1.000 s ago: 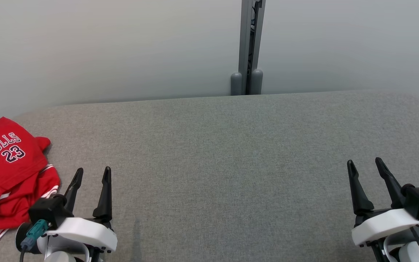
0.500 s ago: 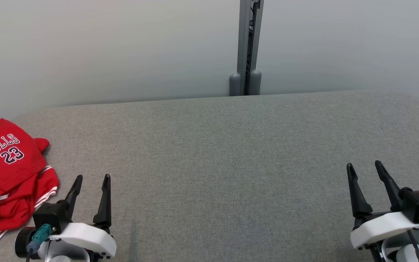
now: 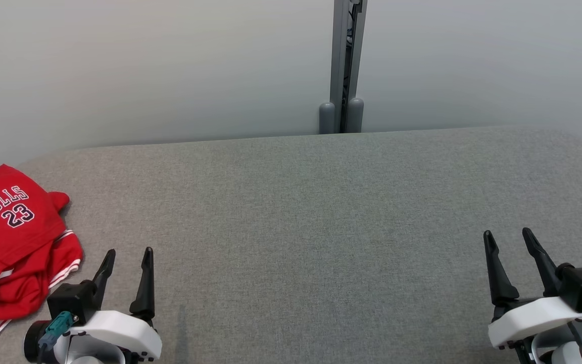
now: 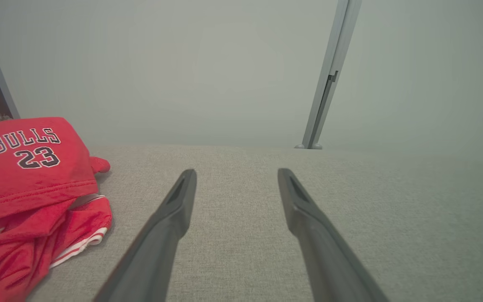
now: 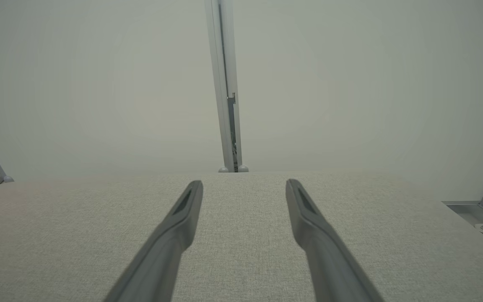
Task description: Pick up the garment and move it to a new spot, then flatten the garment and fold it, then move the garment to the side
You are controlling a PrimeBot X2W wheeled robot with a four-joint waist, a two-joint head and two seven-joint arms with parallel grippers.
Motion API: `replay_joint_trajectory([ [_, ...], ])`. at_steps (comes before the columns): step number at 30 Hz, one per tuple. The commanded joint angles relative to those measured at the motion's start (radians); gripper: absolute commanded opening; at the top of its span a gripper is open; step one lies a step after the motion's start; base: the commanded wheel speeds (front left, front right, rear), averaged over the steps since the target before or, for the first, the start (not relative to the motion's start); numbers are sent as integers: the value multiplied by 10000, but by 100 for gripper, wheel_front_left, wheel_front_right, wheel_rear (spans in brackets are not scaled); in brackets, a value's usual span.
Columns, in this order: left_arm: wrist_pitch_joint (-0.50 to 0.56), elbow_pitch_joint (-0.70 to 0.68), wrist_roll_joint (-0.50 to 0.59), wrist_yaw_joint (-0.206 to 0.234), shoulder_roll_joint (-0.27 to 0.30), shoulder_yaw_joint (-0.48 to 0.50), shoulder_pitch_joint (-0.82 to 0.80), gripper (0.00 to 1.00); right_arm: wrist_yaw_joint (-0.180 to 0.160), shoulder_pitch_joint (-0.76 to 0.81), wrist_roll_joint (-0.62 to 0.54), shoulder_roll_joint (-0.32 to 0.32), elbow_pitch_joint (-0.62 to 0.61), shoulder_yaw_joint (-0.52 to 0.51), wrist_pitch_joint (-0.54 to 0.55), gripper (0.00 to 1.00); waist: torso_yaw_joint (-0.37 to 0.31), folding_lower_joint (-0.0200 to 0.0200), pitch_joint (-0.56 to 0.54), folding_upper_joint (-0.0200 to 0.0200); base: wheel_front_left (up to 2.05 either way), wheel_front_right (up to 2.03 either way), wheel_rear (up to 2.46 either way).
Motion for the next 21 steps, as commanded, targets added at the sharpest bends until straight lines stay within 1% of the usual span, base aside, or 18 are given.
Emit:
replay_joint_trajectory([
  [1,-6,66,-78,0,4,32,-177,100,22,-9,62,-80,-1,0,-43,100,6,0,-1,0,0,0,0],
  [21,-6,263,-97,63,46,-48,-282,100,22,-151,197,-105,148,16,-43,100,23,0,63,0,0,0,0],
])
